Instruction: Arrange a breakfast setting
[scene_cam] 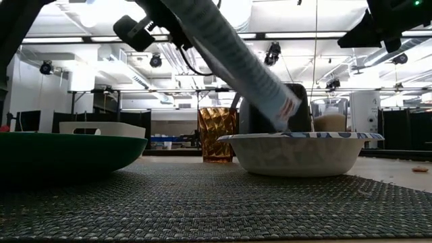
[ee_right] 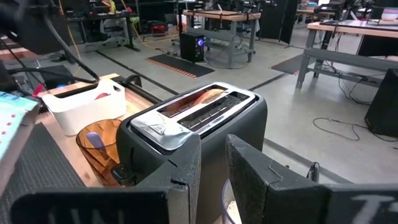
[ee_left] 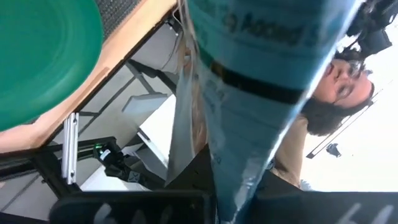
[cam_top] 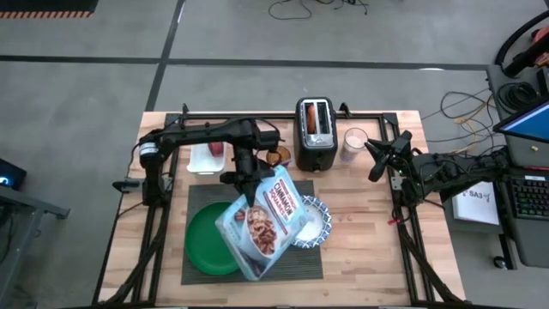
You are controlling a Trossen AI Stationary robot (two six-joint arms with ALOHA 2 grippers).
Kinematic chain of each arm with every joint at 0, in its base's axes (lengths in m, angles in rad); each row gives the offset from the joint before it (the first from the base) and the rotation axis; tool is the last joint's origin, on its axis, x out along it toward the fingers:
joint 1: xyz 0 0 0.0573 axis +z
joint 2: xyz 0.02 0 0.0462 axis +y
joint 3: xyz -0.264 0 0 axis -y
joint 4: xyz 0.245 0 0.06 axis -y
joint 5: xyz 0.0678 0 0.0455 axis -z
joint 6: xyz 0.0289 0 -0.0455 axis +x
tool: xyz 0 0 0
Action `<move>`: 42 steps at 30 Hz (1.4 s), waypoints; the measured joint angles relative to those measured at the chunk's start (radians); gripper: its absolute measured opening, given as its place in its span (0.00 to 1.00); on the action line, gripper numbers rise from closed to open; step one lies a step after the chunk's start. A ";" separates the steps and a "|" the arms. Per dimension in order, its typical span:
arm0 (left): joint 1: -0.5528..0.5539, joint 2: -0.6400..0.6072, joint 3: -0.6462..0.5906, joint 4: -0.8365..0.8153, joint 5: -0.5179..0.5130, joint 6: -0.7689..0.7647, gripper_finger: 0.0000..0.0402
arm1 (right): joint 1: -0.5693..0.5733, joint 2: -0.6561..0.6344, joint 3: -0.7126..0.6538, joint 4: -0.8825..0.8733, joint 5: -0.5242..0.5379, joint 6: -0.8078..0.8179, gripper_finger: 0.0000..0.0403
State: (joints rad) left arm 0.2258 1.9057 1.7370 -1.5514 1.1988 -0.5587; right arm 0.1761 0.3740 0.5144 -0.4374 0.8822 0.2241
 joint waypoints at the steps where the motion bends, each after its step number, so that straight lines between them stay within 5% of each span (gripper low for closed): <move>1: -0.007 0.002 0.000 0.019 0.006 -0.024 0.00 | 0.000 0.000 0.000 0.000 0.000 0.000 0.17; 42: -0.012 0.010 -0.005 -0.009 0.007 0.026 0.00 | 0.000 0.000 0.000 0.000 0.000 -0.008 0.17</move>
State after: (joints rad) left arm 0.2135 1.9153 1.7321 -1.5602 1.2055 -0.5328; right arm 0.1761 0.3740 0.5144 -0.4370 0.8822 0.2165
